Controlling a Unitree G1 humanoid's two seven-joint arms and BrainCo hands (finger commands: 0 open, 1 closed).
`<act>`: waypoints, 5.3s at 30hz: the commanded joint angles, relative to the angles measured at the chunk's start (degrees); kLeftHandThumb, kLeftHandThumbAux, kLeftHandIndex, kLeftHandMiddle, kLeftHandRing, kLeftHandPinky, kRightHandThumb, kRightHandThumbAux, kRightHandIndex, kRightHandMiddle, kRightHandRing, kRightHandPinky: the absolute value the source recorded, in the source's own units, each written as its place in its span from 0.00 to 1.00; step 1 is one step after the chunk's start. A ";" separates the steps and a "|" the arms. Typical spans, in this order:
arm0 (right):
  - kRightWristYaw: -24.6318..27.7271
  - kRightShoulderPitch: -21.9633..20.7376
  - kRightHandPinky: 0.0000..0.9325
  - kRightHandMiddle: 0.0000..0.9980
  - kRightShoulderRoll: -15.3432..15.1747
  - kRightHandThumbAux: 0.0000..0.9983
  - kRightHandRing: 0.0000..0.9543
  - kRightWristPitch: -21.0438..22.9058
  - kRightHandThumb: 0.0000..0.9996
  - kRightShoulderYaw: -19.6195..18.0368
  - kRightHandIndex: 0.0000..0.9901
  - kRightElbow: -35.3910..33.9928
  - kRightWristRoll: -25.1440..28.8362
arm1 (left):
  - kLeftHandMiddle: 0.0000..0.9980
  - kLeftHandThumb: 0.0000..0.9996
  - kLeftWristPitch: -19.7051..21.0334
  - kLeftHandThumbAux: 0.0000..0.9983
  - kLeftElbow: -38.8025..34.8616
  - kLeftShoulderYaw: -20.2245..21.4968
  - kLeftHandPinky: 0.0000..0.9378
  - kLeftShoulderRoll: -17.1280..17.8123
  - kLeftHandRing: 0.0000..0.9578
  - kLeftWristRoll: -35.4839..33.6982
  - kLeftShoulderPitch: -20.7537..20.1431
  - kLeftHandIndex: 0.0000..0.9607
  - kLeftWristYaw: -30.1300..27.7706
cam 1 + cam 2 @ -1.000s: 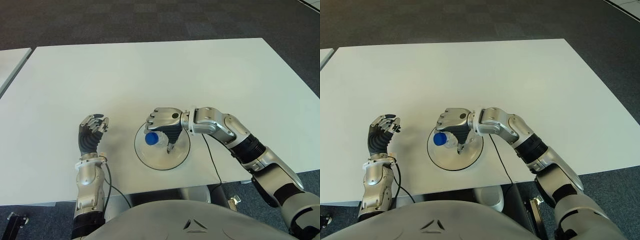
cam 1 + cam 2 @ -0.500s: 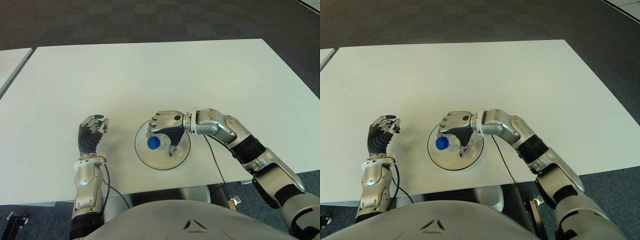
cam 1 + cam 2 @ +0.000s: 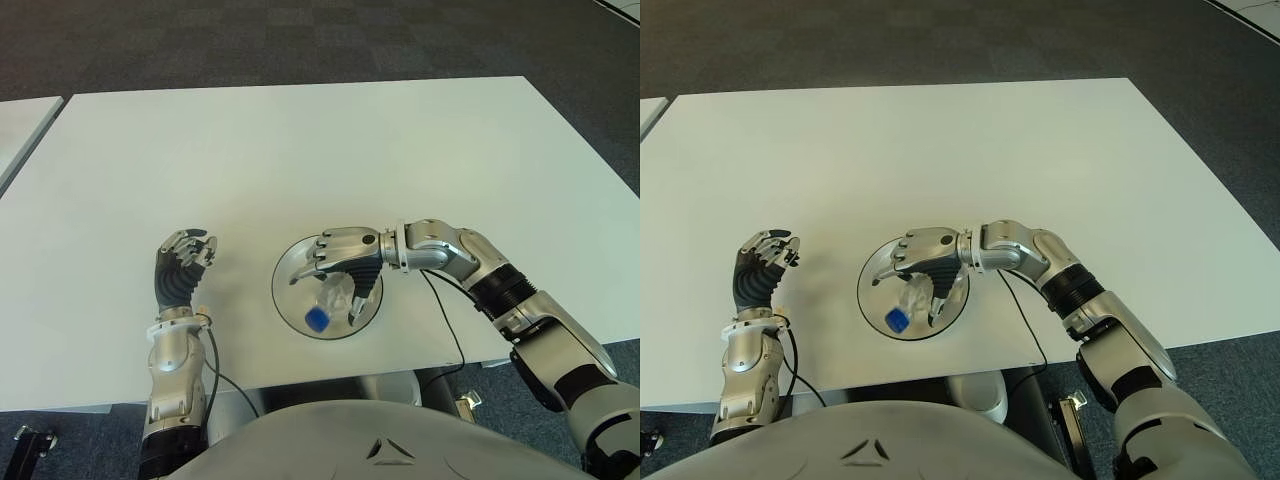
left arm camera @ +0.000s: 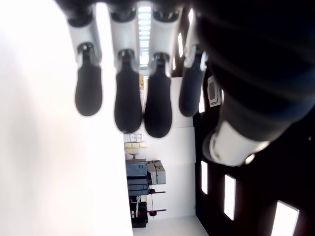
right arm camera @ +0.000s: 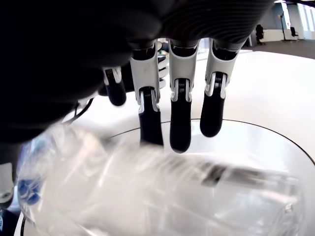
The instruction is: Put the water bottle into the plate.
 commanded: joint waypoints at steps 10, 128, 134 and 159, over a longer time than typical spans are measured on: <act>-1.36 0.28 0.00 0.00 -1.46 0.32 0.00 -1.29 0.19 -0.52 0.00 0.12 -1.65 | 0.67 0.71 1.11 0.71 0.74 -0.08 0.68 1.91 0.69 0.44 0.02 0.45 -1.20; -51.19 26.15 0.46 0.42 23.33 0.99 0.44 22.29 0.20 -27.69 0.38 6.93 13.26 | 0.67 0.71 3.13 0.71 -0.64 -1.67 0.68 -0.08 0.69 1.50 -1.29 0.45 -0.78; -54.49 27.27 0.51 0.45 24.21 1.00 0.48 21.47 0.21 -27.69 0.45 8.02 12.59 | 0.67 0.71 4.46 0.71 -1.93 -1.81 0.68 -0.25 0.68 1.00 -0.77 0.45 -1.11; -63.95 28.40 0.65 0.59 27.34 0.73 0.62 11.12 0.70 -29.80 0.43 16.77 14.01 | 0.66 0.71 6.99 0.71 -5.29 -2.34 0.66 -0.20 0.67 1.36 1.49 0.45 -1.26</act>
